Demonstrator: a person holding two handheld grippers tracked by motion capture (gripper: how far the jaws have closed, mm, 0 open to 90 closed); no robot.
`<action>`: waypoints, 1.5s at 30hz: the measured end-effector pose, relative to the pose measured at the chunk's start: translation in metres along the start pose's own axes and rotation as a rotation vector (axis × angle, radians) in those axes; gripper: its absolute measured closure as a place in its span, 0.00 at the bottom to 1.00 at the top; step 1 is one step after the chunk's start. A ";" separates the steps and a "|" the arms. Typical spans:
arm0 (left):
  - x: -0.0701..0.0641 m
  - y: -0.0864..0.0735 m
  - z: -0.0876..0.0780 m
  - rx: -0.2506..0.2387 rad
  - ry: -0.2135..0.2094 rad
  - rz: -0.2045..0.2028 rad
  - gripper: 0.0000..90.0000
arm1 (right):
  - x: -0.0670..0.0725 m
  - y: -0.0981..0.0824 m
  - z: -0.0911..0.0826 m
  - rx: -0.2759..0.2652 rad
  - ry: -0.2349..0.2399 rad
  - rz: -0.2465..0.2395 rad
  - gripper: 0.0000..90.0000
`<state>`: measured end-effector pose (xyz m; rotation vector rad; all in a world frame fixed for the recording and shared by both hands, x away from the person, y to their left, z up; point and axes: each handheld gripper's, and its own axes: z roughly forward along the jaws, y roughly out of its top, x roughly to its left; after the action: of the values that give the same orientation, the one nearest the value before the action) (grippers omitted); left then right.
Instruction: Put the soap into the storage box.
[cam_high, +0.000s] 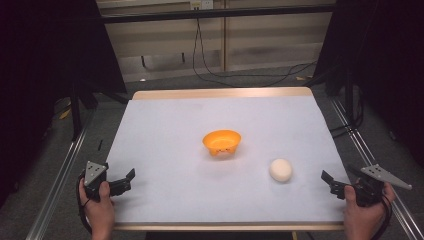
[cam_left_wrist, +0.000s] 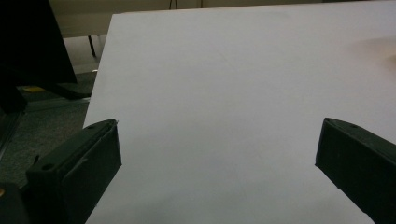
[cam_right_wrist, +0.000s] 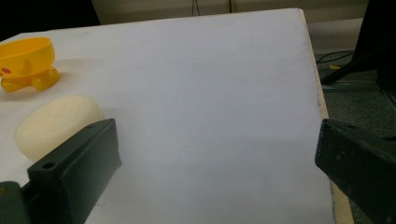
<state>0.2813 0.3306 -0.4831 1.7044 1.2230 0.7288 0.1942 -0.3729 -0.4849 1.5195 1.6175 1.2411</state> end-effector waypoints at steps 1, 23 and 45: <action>0.000 0.000 0.000 0.000 0.000 0.000 0.00 | -0.001 0.000 0.000 -0.005 0.000 0.002 0.00; 0.001 0.000 0.000 0.004 0.000 -0.001 0.00 | 0.002 0.004 0.003 0.054 0.031 -0.018 0.06; 0.001 0.000 0.000 0.005 -0.005 -0.005 0.00 | 0.034 0.039 0.030 0.323 0.096 -0.190 0.06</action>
<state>0.2817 0.3315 -0.4830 1.7055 1.2267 0.7188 0.2311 -0.3365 -0.4548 1.4666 2.0519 0.9981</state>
